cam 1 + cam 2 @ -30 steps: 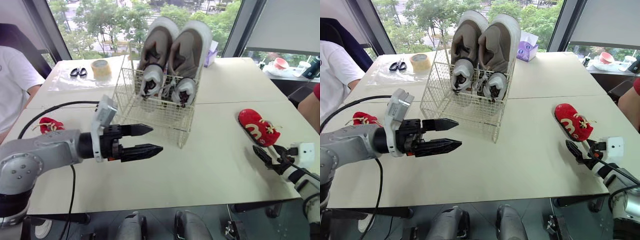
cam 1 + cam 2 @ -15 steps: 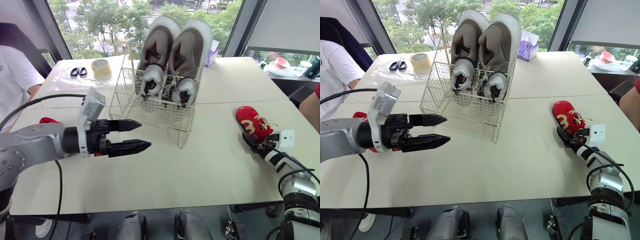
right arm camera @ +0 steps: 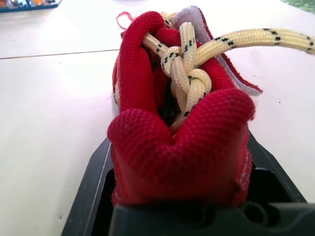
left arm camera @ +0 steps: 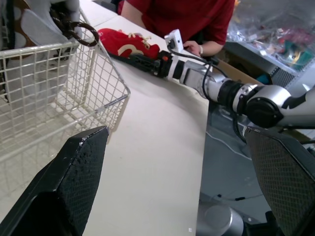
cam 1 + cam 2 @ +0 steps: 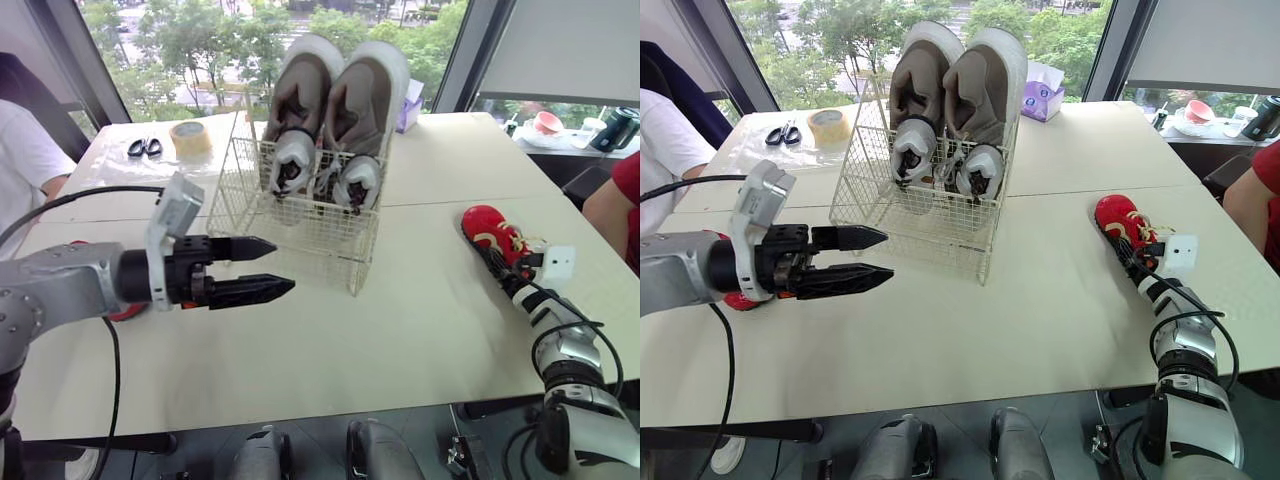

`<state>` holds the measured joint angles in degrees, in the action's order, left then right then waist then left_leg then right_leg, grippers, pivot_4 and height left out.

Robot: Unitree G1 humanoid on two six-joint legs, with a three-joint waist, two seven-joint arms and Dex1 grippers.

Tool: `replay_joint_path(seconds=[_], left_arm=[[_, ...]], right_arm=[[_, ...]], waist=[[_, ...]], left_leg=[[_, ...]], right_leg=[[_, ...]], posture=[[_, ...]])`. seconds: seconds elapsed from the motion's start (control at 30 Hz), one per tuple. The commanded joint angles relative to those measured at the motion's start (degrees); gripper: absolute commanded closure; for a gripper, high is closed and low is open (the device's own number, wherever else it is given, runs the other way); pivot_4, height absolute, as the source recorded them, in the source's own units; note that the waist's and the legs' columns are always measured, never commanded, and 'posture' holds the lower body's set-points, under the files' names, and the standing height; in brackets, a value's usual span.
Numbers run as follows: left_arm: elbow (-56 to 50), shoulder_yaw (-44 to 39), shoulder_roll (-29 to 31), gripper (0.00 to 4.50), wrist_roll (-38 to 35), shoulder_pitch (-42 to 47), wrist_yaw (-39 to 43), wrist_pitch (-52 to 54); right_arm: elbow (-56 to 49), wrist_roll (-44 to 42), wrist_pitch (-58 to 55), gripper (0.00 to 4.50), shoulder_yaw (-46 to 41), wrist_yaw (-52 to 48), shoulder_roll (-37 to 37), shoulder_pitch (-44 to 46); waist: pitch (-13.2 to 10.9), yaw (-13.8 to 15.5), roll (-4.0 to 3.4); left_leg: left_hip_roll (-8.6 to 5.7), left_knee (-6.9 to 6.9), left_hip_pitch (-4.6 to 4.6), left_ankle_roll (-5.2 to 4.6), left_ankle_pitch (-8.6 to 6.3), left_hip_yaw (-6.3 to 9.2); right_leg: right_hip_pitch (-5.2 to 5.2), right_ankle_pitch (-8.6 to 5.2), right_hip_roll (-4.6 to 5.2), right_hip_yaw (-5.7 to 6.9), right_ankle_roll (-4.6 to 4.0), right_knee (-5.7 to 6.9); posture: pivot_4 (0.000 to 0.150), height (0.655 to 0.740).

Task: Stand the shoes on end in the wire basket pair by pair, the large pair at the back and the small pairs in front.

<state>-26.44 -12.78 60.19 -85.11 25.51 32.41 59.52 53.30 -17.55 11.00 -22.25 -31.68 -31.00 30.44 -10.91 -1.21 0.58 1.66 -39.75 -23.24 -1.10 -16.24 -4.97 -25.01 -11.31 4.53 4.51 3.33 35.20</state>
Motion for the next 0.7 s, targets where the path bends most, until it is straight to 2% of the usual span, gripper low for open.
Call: replay_joint_path(seconds=[0.03,0.07,0.2,0.3,0.37,0.5,0.53,0.6,0.7], left_arm=[[3.90,-4.32,1.77,0.00,3.87,3.08,-2.86,-1.48],[6.99,-5.28,1.44,0.00,3.99,4.95,-3.70,-2.08],[25.46,-10.09,-3.54,0.00,-7.90,16.42,-6.17,-1.74],[29.55,-10.62,-6.83,0.00,-9.37,21.72,-8.45,-1.51],[30.33,-10.56,-8.13,0.00,-9.66,23.37,-8.88,-0.84],[31.47,-10.47,-10.70,0.00,-11.36,25.60,-9.44,0.64],[31.55,-10.47,-10.95,0.00,-11.19,25.79,-9.25,1.00],[32.03,-10.68,-11.33,0.00,-11.16,26.17,-9.24,1.73],[31.81,-10.83,-11.48,0.00,-12.15,26.26,-8.39,3.13]], right_arm=[[-9.67,-1.06,0.52,2.71,-1.03,2.63,-0.07,0.08],[-15.04,-1.77,-0.36,2.71,-1.69,4.34,-0.48,0.54],[-36.96,-3.76,-6.34,2.71,-2.68,10.83,-2.94,5.54],[-48.23,-7.84,-12.92,2.71,-1.77,12.95,-4.29,13.89],[-51.72,-11.80,-16.33,2.71,-1.95,12.52,-4.28,17.44],[-63.38,-22.14,-29.43,2.71,6.78,3.78,-5.20,24.98],[-65.16,-22.68,-31.82,2.71,9.46,0.77,-6.12,25.48],[-66.90,-17.92,-31.98,2.71,15.44,-5.52,-9.30,24.84],[-68.22,-19.17,-33.17,2.71,17.28,-9.85,-9.85,25.05]], waist=[[-0.06,0.15,-0.10],[-0.11,0.21,-0.19],[-0.38,0.42,-0.63],[-0.40,0.40,-0.65],[-0.31,0.50,-0.47],[-0.21,0.53,-0.15],[-0.22,0.49,-0.14],[-0.22,0.47,-0.13],[-0.26,0.76,-0.06]], left_leg=[[0.00,0.01,0.00,0.00,0.00,0.00],[-0.01,0.01,-0.03,0.02,0.01,0.00],[-0.05,0.01,-0.21,0.17,0.11,-0.11],[-0.03,0.15,-0.16,0.34,0.21,-0.11],[-0.04,0.40,-0.10,0.55,0.34,-0.10],[0.02,0.61,-0.12,0.67,0.40,0.03],[0.00,0.61,-0.13,0.66,0.40,0.01],[-0.02,0.60,-0.14,0.36,0.23,-0.02],[-0.05,0.59,-0.15,0.20,0.14,0.00]], right_leg=[[-0.01,0.00,0.00,0.00,0.00,0.01],[-0.05,0.00,0.01,0.00,0.01,0.04],[-0.42,0.13,0.05,-0.14,0.25,0.32],[-0.46,0.10,0.03,-0.13,0.32,0.34],[-0.45,0.09,0.03,-0.12,0.33,0.28],[-0.42,0.09,-0.02,0.10,0.29,0.13],[-0.42,0.09,0.02,0.09,0.29,0.12],[-0.42,0.10,0.05,0.07,0.29,0.10],[-0.42,0.09,0.08,0.08,0.29,0.06]], posture=[[0.150,0.7400],[0.150,0.7400],[0.150,0.7400],[0.150,0.7400],[0.150,0.7400],[0.150,0.7400],[0.150,0.7400],[0.150,0.7400],[0.150,0.7400]])
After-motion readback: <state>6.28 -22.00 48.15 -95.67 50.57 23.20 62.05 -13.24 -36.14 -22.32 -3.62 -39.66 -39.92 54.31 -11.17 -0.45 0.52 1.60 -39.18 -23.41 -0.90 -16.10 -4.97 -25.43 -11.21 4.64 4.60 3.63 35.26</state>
